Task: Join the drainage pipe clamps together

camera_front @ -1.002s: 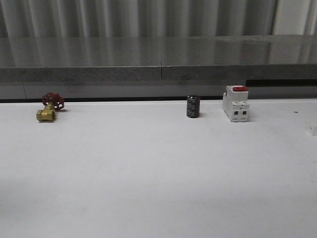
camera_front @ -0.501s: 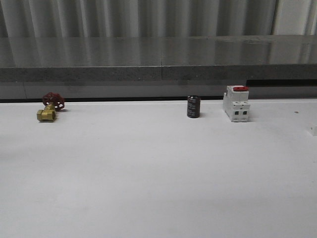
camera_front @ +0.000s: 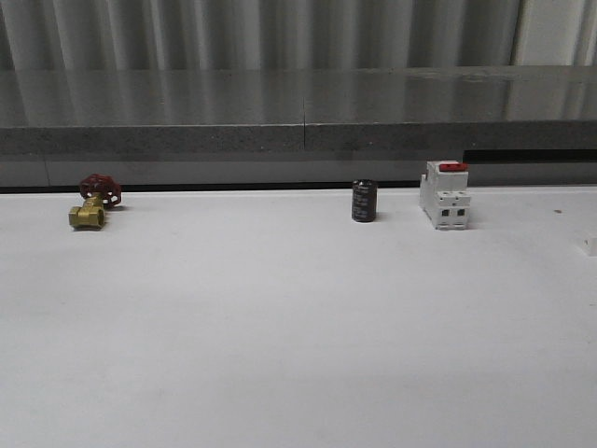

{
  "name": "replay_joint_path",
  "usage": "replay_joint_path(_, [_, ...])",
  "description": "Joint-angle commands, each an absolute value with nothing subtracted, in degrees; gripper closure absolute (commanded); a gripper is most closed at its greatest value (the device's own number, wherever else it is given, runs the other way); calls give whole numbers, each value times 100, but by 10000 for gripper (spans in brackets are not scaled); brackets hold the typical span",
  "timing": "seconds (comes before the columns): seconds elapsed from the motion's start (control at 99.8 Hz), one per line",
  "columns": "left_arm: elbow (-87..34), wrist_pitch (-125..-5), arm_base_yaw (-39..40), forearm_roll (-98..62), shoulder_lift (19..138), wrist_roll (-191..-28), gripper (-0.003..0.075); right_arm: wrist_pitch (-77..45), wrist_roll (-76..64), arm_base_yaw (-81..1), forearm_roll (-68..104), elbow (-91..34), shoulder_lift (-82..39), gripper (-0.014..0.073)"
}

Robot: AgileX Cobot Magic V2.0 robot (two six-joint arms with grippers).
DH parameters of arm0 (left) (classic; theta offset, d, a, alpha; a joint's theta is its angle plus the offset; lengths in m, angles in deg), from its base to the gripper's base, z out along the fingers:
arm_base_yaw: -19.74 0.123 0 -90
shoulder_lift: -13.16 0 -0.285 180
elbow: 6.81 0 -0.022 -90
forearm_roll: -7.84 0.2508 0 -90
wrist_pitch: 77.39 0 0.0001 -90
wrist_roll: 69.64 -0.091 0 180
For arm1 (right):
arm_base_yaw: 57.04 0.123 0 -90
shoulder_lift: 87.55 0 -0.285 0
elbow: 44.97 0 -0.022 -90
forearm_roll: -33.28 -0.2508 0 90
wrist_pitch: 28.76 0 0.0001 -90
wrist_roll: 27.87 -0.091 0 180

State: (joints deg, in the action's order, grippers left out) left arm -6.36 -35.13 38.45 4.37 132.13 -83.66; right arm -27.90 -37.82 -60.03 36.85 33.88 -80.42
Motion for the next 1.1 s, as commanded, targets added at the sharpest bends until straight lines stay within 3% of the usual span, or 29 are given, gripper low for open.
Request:
replay_joint_path(0.0, [-468, -3801, 3861, 359, 13032, -8396, 270, -3244, -3768, -6026, 3736, 3274, -8147, 661])
replay_joint_path(0.501, [-468, -4091, 3861, 359, 13434, -8551, 273, -3244, -3768, -6026, 3736, 3274, -8147, 661])
replay_joint_path(0.712, [-468, -4091, 3861, 359, 13437, -8551, 370, -3244, -3768, -6026, 3736, 3274, -8147, 661])
replay_joint_path(0.952, [-468, -4043, 3861, 343, 13437, -8551, 532, -3244, -3768, -6026, 3736, 3274, -8147, 661])
replay_joint_path(1.092, [-468, -4030, 3861, 343, 13437, -8551, 566, -3244, -3768, -6026, 3736, 3274, -8147, 661])
